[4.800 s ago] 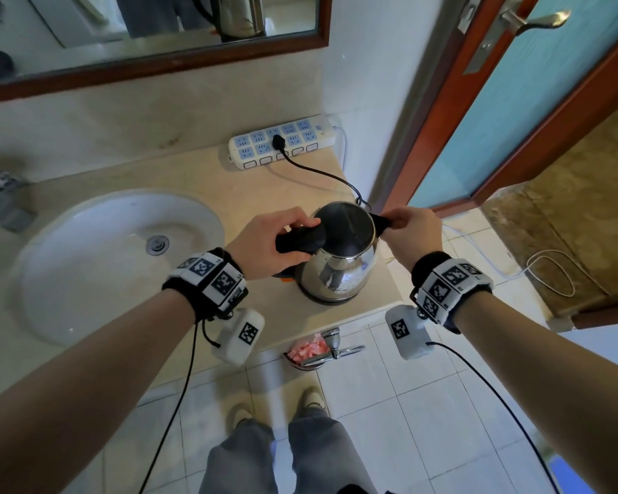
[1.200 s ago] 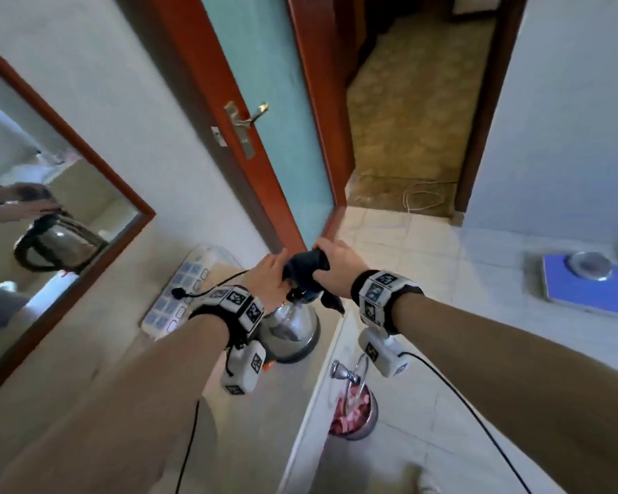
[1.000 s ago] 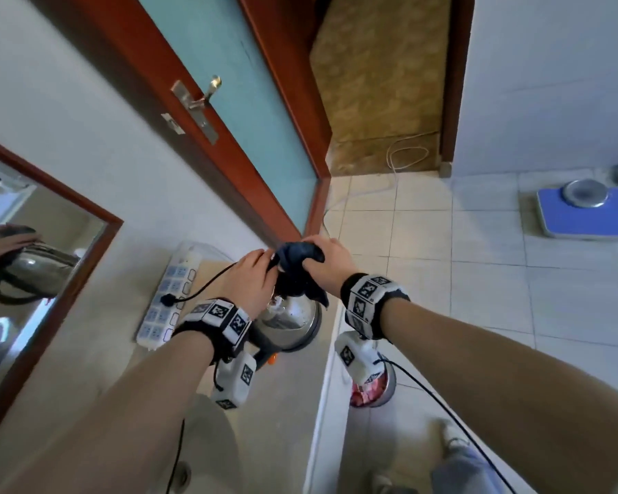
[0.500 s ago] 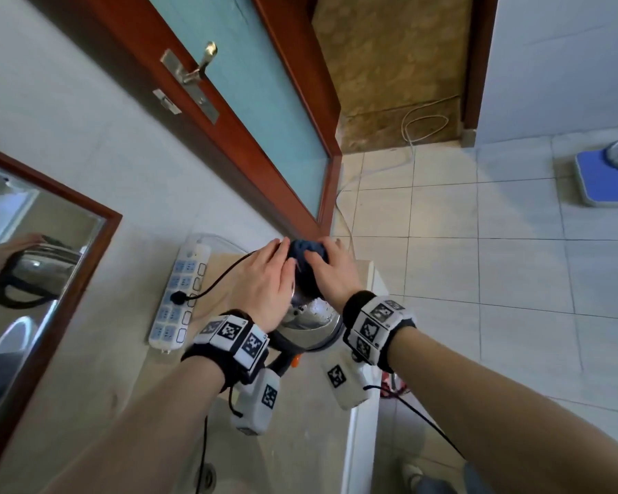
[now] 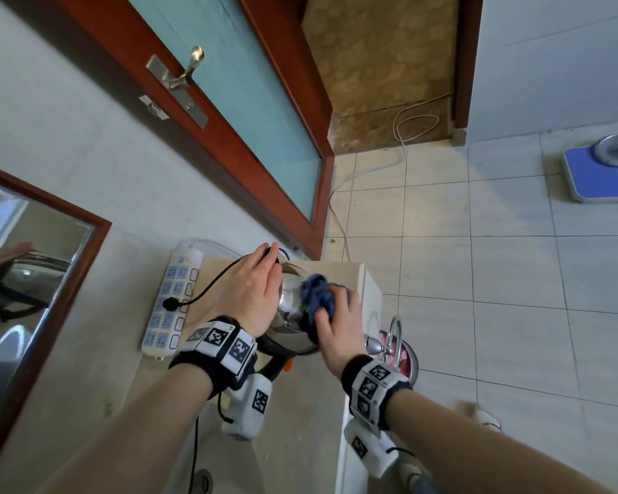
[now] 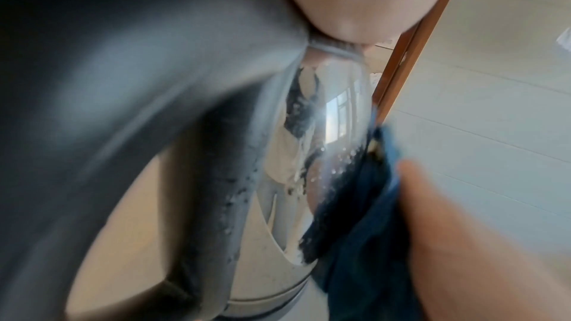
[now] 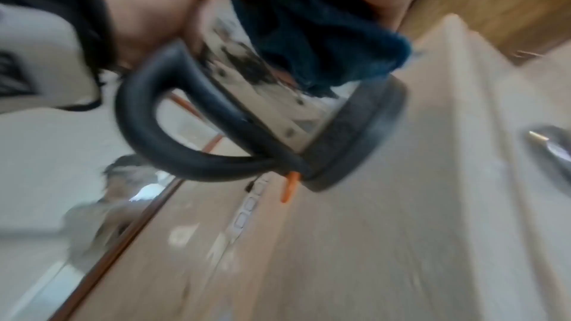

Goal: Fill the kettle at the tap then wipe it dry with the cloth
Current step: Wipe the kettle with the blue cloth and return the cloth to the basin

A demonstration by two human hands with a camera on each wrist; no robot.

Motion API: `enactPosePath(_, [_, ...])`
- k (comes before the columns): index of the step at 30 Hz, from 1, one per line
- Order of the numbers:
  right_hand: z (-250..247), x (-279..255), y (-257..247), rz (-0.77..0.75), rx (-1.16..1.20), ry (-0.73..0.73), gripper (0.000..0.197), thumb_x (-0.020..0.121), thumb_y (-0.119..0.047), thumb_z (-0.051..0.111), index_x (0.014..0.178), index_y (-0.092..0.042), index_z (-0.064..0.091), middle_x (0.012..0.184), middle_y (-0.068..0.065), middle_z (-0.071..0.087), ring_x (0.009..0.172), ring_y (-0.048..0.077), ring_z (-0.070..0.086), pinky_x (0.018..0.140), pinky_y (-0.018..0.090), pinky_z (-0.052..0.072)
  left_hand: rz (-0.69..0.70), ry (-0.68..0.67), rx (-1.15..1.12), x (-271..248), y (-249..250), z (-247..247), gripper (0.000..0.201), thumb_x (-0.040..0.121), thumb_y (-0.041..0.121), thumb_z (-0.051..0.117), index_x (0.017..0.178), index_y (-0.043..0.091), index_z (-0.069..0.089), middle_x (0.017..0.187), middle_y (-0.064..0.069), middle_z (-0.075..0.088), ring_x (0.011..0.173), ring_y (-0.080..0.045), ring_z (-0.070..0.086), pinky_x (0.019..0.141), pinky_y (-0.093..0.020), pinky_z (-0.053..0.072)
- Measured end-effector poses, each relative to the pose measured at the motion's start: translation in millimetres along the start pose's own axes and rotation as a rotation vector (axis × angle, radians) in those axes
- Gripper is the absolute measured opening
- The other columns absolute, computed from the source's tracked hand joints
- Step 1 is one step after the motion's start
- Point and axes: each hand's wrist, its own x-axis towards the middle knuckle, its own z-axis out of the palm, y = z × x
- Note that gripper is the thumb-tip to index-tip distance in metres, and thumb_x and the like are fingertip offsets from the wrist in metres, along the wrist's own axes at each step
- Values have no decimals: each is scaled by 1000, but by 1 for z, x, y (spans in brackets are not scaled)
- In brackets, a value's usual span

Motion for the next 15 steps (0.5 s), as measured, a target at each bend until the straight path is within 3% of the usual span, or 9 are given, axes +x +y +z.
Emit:
enactPosePath(2, [-2, -1, 6, 185, 7, -27, 25, 85, -28, 47, 108, -18, 47, 112, 8, 42, 108, 34, 50, 99, 42, 43, -4, -6, 11, 0, 0, 1, 47, 103, 28, 33, 148, 15, 40, 155, -2, 39, 143, -17, 36, 117, -27, 23])
enactPosePath(5, [4, -28, -11, -84, 63, -59, 35, 77, -32, 56, 108, -17, 55, 118, 3, 38, 110, 20, 46, 102, 27, 41, -9, 7, 17, 0, -1, 2, 47, 103, 27, 34, 147, 15, 42, 154, -3, 40, 142, -20, 37, 116, -28, 23])
enactPosePath(7, [5, -43, -9, -193, 24, -121, 31, 72, -29, 64, 99, -15, 60, 123, 4, 37, 113, 18, 44, 102, 23, 40, -14, 1, 18, -1, 0, 1, 47, 103, 28, 33, 148, 15, 41, 155, -2, 39, 142, -20, 36, 116, -29, 23])
enactPosePath(9, [4, -38, 8, -78, -18, -119, 24, 71, -19, 71, 92, -12, 62, 120, 2, 38, 110, 22, 47, 101, 25, 44, -9, -11, 26, -2, 2, 0, 48, 103, 29, 31, 148, 16, 39, 156, -2, 37, 143, -18, 34, 117, -29, 22])
enactPosePath(12, [5, -30, 22, 234, -6, -109, 22, 75, -15, 73, 95, -9, 66, 110, 0, 39, 99, 25, 53, 97, 30, 49, -8, -18, 35, -3, 2, -1, 48, 104, 29, 29, 149, 16, 38, 156, -1, 37, 143, -17, 33, 118, -29, 21])
enactPosePath(15, [18, -41, 11, 249, 14, -101, 24, 75, -24, 73, 95, -10, 71, 104, -2, 42, 88, 19, 53, 88, 26, 53, 5, 10, 30, -1, 1, 2, 47, 104, 29, 31, 147, 15, 41, 154, -3, 41, 140, -20, 38, 116, -31, 25])
